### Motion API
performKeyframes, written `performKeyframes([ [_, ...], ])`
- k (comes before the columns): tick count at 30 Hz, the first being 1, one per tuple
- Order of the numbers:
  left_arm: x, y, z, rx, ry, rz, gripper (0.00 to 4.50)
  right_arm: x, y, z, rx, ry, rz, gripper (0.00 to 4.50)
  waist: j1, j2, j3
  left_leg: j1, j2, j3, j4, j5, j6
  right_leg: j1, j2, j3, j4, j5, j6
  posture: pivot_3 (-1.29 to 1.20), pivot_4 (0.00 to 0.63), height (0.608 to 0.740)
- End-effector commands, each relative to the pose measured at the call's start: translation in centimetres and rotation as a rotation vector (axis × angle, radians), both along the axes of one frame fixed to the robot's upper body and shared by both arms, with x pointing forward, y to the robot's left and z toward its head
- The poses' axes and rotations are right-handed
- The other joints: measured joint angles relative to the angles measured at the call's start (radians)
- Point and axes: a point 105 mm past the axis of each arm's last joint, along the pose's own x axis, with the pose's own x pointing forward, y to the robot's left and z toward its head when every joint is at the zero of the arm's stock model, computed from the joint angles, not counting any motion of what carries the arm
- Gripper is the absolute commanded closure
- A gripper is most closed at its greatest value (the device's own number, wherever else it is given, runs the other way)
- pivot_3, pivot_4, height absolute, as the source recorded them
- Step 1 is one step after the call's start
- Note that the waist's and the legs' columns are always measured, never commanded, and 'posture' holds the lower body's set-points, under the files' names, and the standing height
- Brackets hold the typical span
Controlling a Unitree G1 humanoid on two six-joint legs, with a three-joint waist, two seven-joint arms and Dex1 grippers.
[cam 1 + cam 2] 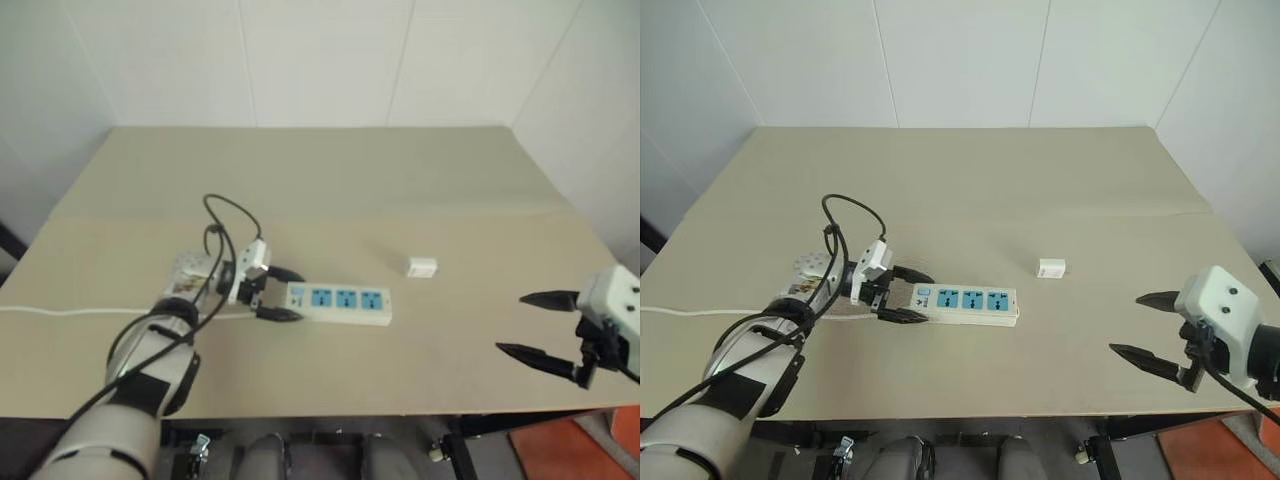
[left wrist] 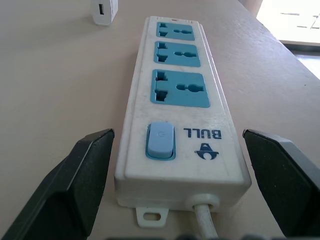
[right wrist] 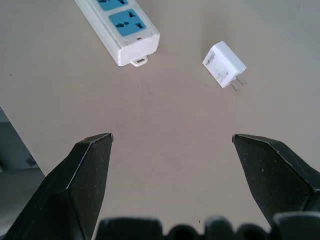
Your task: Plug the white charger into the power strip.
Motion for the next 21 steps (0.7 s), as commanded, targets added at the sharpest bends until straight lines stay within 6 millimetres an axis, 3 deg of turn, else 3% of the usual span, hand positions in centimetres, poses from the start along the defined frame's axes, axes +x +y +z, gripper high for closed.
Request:
performKeyframes([
  [1, 0.2, -0.1, 0.5, -0.008, -0.03, -0.002, 0.01, -0.1, 0.2, 1.1, -0.004, -0.053, -0.003, 0.0, 0.002, 0.0, 0.0, 0.0, 0.0, 0.0, 0.0, 0.0, 0.0, 0.0, 0.0, 0.0, 0.0, 0.0, 0.0, 0.0, 0.15, 0.74],
  [21, -0.8, 0.1, -2.3, -0.064, -0.043, 0.066, 0.01, 0.6, 0.3, 0.8, 0.004, -0.08, -0.009, 0.0, 0.003, 0.0, -0.001, 0.001, 0.0, 0.0, 0.0, 0.0, 0.0, 0.001, 0.0, 0.0, 0.001, 0.0, 0.0, 0.0, 0.15, 0.74],
])
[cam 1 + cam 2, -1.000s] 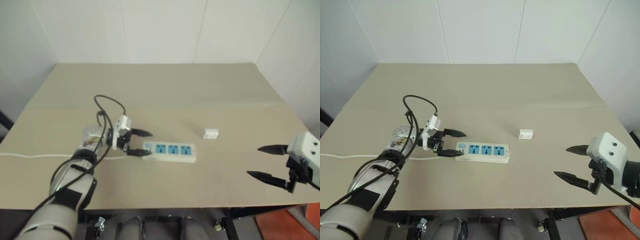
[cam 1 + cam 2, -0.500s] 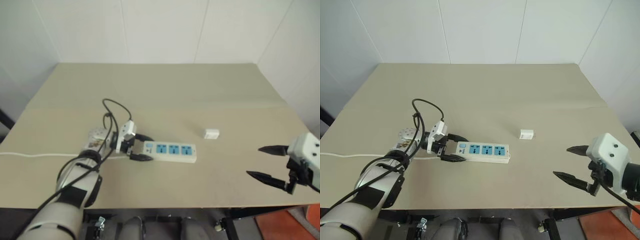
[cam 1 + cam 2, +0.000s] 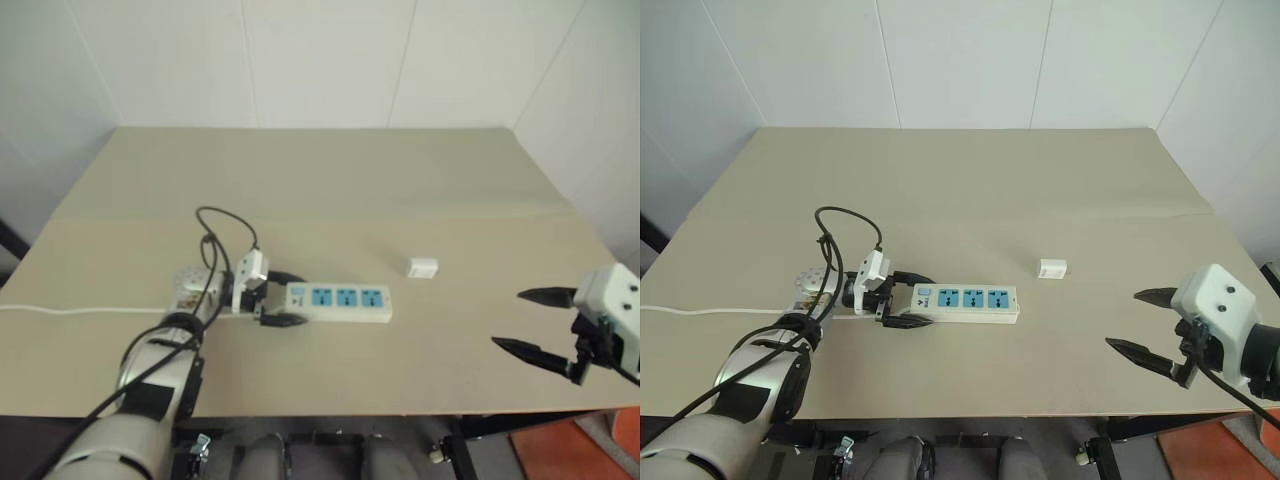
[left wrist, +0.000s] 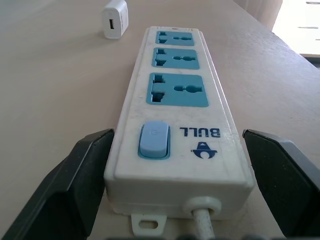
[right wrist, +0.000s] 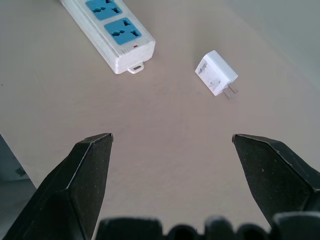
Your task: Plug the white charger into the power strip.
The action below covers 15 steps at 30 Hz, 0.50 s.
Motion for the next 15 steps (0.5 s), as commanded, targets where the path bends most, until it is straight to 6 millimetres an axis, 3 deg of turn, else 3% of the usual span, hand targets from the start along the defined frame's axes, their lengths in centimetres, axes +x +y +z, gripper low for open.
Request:
performKeyframes([
  [1, -0.4, -0.2, -1.2, -0.001, 0.026, 0.017, 0.01, 0.2, 0.1, 0.5, -0.002, -0.042, 0.007, 0.0, 0.0, 0.0, -0.001, 0.0, 0.0, 0.0, 0.0, 0.0, 0.0, 0.0, 0.0, 0.0, 0.0, 0.0, 0.0, 0.0, 0.15, 0.74],
  [11, -0.7, -0.2, -2.4, 0.042, 0.05, 0.029, 0.01, 0.1, -0.2, 0.3, -0.002, -0.047, -0.009, 0.0, 0.004, 0.0, -0.003, 0.008, 0.0, 0.0, -0.001, 0.0, 0.0, 0.01, 0.0, -0.001, -0.002, 0.0, 0.0, 0.0, 0.15, 0.74],
  [15, -0.8, -0.1, -2.5, 0.074, 0.043, 0.011, 0.91, 0.2, -0.2, 0.0, -0.001, -0.046, -0.015, 0.0, 0.004, 0.001, -0.005, 0.011, 0.0, 0.0, -0.001, 0.0, 0.0, 0.013, 0.0, -0.001, -0.002, 0.0, 0.001, 0.0, 0.15, 0.74],
])
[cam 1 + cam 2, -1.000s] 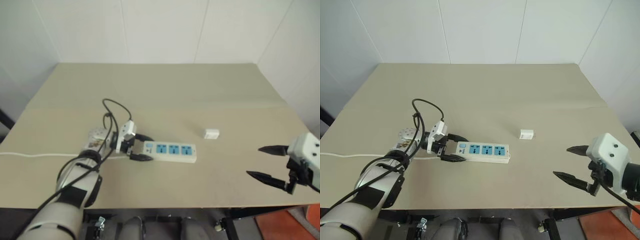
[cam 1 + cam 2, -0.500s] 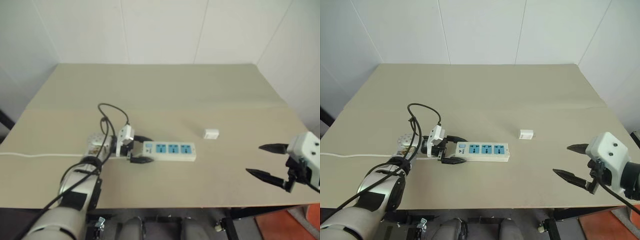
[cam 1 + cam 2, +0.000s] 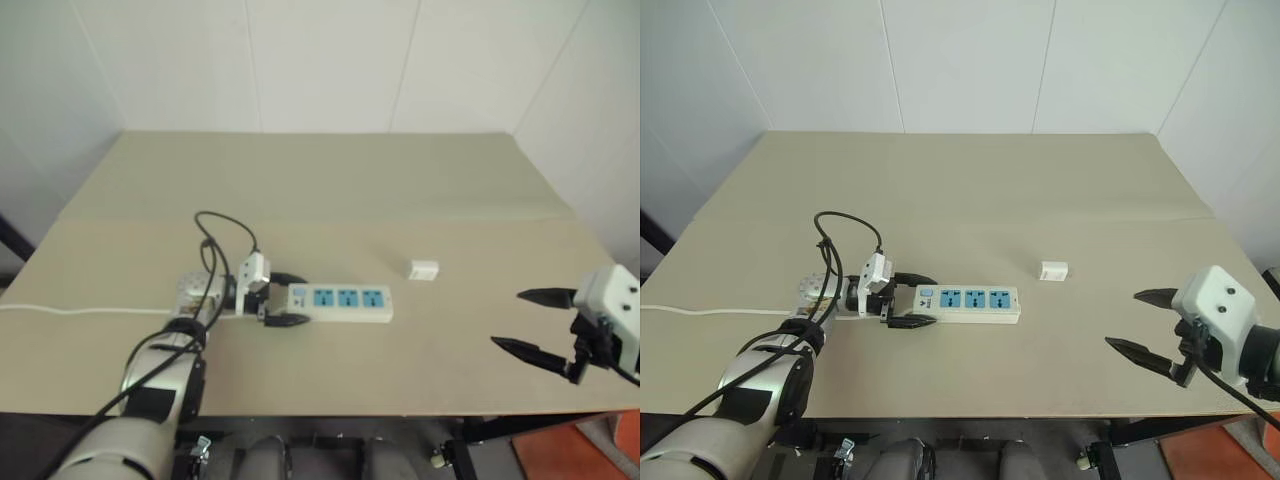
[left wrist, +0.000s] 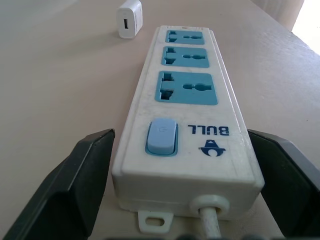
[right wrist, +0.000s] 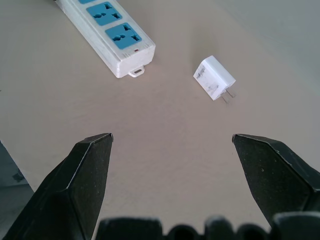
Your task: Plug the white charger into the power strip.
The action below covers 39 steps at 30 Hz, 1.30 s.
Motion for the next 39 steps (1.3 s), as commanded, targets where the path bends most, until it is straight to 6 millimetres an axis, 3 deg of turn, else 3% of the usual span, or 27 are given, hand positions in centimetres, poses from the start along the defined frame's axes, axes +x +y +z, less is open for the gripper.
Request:
performKeyframes([
  [1, -0.8, 0.1, -1.6, 0.052, 0.052, -0.02, 1.2, 0.2, 0.1, 0.5, -0.016, -0.047, 0.002, 0.0, 0.0, 0.001, -0.001, 0.0, 0.0, 0.0, 0.0, 0.0, 0.0, 0.0, 0.0, 0.0, 0.0, 0.0, 0.0, 0.0, 0.15, 0.74],
  [8, -0.9, -0.1, -1.4, 0.045, 0.06, -0.042, 1.22, 0.9, 0.6, 0.6, -0.013, -0.058, 0.027, 0.0, -0.001, 0.0, -0.001, 0.0, 0.0, 0.0, 0.0, 0.0, 0.0, 0.0, 0.0, 0.0, 0.0, 0.0, 0.0, 0.0, 0.15, 0.74],
  [13, -1.6, -0.2, -1.7, 0.084, 0.06, -0.105, 1.22, 3.0, 1.3, 1.6, -0.028, 0.009, 0.069, 0.0, -0.009, 0.001, -0.001, 0.0, 0.0, 0.0, 0.0, 0.0, 0.0, 0.0, -0.001, 0.001, 0.0, 0.0, 0.0, 0.0, 0.15, 0.74],
  [21, -1.6, -0.7, -1.7, 0.11, 0.05, -0.136, 1.22, 8.8, 3.7, 1.8, -0.301, 0.112, 0.252, 0.0, -0.012, 0.001, -0.001, 0.0, 0.0, 0.0, -0.001, 0.0, 0.0, -0.001, -0.001, 0.0, -0.002, 0.0, 0.0, 0.0, 0.15, 0.74],
  [30, -1.2, -0.7, -1.8, 0.126, 0.028, -0.104, 1.22, 15.8, 5.6, 0.8, -0.578, 0.176, 0.386, 0.0, -0.004, 0.002, -0.002, -0.006, -0.002, 0.001, 0.0, 0.0, 0.0, -0.008, -0.001, -0.001, 0.0, 0.0, 0.0, 0.0, 0.15, 0.74],
  [39, -1.4, -0.2, -2.3, 0.161, 0.015, -0.108, 1.22, 18.3, 7.2, -0.3, -0.669, 0.247, 0.475, 0.0, -0.004, 0.003, -0.002, -0.005, -0.001, 0.001, 0.0, 0.0, 0.0, -0.007, -0.001, -0.001, 0.003, 0.0, 0.0, 0.0, 0.15, 0.74],
])
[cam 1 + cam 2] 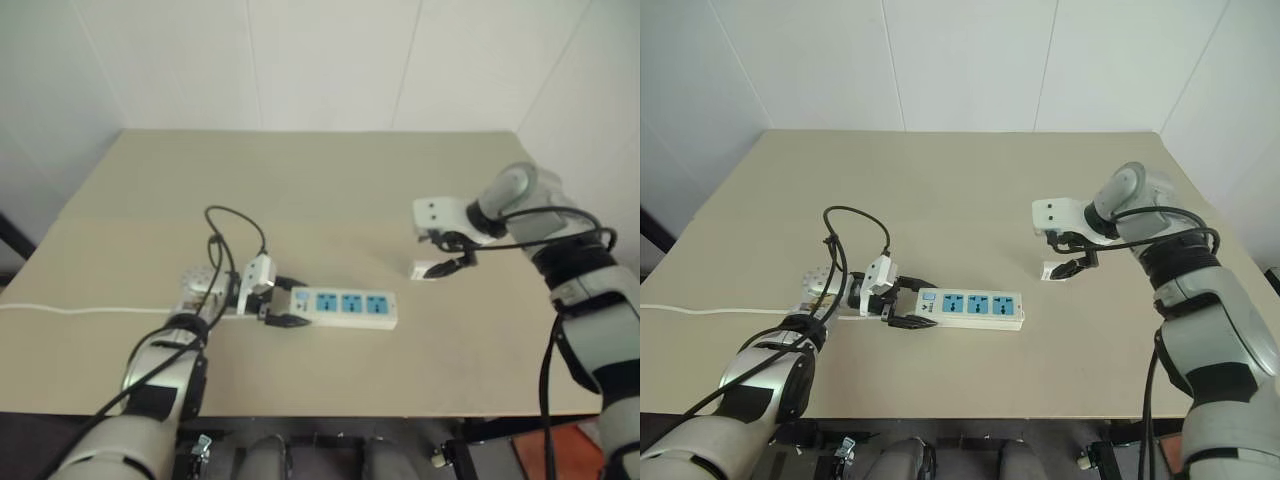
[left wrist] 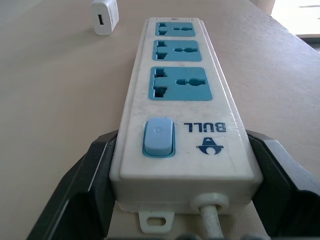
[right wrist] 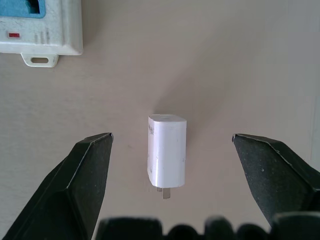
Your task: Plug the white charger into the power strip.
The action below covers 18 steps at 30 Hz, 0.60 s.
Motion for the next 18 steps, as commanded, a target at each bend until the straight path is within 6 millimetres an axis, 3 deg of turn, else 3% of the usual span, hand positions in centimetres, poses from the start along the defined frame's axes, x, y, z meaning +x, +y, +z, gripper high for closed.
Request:
performKeyframes([
  [1, -1.1, 0.3, -2.6, 0.109, 0.052, -0.023, 1.22, 0.5, -0.1, 0.3, -0.04, 0.011, 0.014, 0.0, -0.001, 0.0, 0.0, 0.001, 0.0, 0.0, 0.0, 0.0, 0.0, 0.0, 0.0, 0.0, 0.001, 0.0, 0.0, 0.0, 0.15, 0.74],
  [7, -1.3, 0.3, -2.9, 0.108, 0.051, -0.027, 1.22, 1.2, 1.4, -0.1, 0.007, 0.039, -0.002, 0.0, -0.006, 0.002, -0.001, 0.002, 0.0, 0.0, 0.0, 0.0, 0.0, 0.0, 0.0, 0.0, 0.003, 0.0, 0.0, 0.0, 0.15, 0.74],
  [18, -1.5, 0.1, -3.2, 0.108, 0.045, -0.027, 1.22, 2.1, 1.3, -1.8, -0.066, 0.015, -0.048, 0.0, -0.006, 0.003, -0.002, 0.002, 0.0, -0.001, 0.0, 0.0, -0.001, 0.001, 0.0, 0.0, 0.003, 0.0, 0.0, 0.0, 0.15, 0.74],
])
